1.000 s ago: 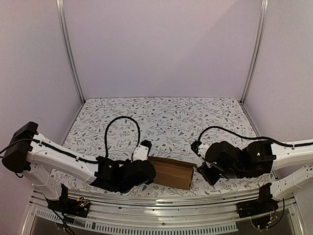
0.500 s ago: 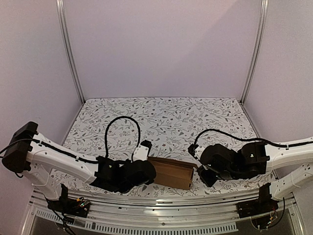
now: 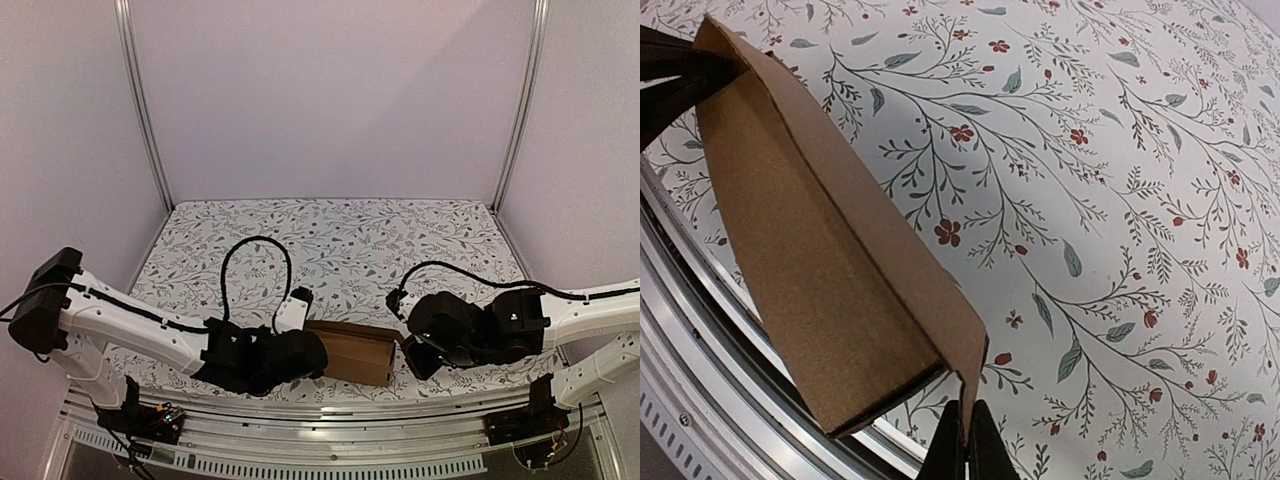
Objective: Fold the paper box
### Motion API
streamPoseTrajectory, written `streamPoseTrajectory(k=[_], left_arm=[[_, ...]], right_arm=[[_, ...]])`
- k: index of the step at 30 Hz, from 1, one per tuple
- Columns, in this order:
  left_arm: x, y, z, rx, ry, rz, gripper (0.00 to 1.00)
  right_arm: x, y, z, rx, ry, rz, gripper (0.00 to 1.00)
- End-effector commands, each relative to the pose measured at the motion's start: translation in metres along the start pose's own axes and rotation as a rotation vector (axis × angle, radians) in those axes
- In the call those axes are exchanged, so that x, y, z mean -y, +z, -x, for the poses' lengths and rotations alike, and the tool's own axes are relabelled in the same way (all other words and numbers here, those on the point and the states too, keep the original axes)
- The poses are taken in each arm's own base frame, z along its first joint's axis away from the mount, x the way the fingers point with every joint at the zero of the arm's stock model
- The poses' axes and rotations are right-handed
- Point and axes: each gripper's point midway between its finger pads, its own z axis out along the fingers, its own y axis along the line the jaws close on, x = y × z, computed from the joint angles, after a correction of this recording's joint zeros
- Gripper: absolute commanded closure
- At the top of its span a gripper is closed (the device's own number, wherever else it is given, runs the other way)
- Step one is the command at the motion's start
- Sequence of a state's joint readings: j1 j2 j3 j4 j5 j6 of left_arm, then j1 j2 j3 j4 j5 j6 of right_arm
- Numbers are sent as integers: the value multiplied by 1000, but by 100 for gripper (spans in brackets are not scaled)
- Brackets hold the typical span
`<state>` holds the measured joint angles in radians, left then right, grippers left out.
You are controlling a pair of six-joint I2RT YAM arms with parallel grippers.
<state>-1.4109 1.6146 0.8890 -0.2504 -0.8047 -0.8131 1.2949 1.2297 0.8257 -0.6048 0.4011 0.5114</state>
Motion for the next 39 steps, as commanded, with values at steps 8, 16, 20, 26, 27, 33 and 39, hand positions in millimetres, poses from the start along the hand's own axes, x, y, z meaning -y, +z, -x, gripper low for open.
streamPoseTrajectory(k=[8,16,20,26,27,33,39], left_arm=[[5,-3,-58,-161,213,49,100],[7,-1,-62,-165,241,67,100],[10,-1,-60,-159,250,82,100],[14,2,-61,-161,263,91,100],[15,3,-61,-163,265,91,100],[17,4,-62,-168,273,94,100],[18,5,-63,-170,276,100,100]], right_arm=[[-28,-3,31,60,273,123,100],[-34,-17,40,47,293,163,100],[-35,-16,40,31,335,180,100],[-36,-9,35,-7,419,210,100],[-36,-8,34,-12,431,215,100],[-35,-2,32,-36,501,241,100],[-43,1,34,-53,519,281,100]])
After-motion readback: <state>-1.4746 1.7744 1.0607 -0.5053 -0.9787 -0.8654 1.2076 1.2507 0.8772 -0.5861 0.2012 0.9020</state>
